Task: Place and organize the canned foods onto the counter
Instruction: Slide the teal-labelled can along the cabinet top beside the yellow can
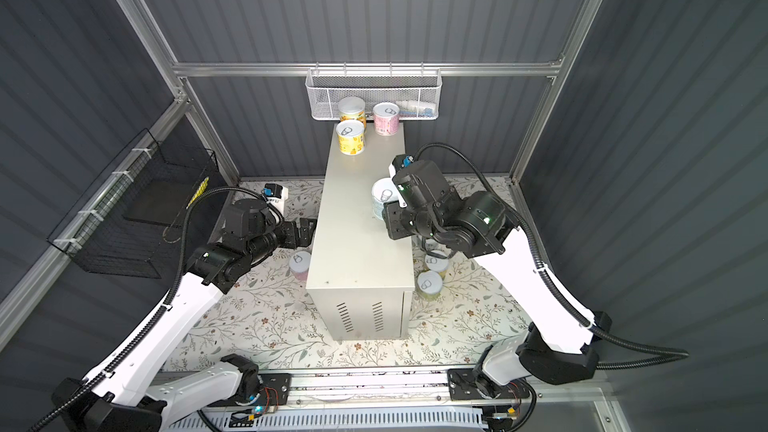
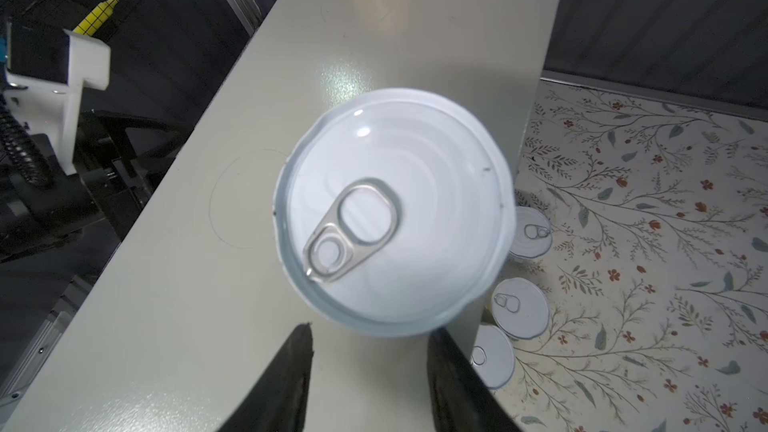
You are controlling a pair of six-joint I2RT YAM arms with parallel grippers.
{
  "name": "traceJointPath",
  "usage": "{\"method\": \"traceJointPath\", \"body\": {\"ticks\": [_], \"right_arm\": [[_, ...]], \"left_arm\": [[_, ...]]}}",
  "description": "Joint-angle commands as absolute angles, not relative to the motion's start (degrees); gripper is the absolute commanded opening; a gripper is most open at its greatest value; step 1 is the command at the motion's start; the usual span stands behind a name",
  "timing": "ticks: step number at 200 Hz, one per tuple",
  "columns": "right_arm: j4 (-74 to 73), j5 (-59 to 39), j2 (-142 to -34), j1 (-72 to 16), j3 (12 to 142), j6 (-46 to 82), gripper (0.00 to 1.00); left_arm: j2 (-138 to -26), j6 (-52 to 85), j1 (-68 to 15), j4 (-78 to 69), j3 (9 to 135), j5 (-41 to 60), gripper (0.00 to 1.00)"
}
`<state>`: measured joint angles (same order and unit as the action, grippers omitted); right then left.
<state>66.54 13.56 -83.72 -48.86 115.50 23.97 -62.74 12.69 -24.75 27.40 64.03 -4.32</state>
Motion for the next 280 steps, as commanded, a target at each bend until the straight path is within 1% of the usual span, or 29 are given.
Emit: {"method": "traceJointPath", "body": {"ticks": [1,66,142,209,280], "right_arm": [[62.6,13.8,-85.0,-46.8,115.3,22.7,0.49],[56.5,9.6,-88.6,-41.5,115.8,19.7,0.51],[52.1,9.4,-96.9,-36.6,121.6,17.5,0.52],[49.8,7.6,-104.1,-33.4,128.6,17.4,0.52],[51.0,7.2,-112.5,-31.6,140.7,18.0,0.52]], "left_arm": [[-61.7,13.4,-24.3,27.5,64.4,-4.2,0.99],[-62.5,13.4,-24.3,26.5,63.8,-4.5,0.98],[-63.8,13.2,-24.3,25.4,63.0,-4.5,0.98],[-63.7,13.2,-23.8,25.3,62.4,-4.5,0.98],[-63.5,13.4,-23.6,25.6,62.3,-4.6,0.98]]}}
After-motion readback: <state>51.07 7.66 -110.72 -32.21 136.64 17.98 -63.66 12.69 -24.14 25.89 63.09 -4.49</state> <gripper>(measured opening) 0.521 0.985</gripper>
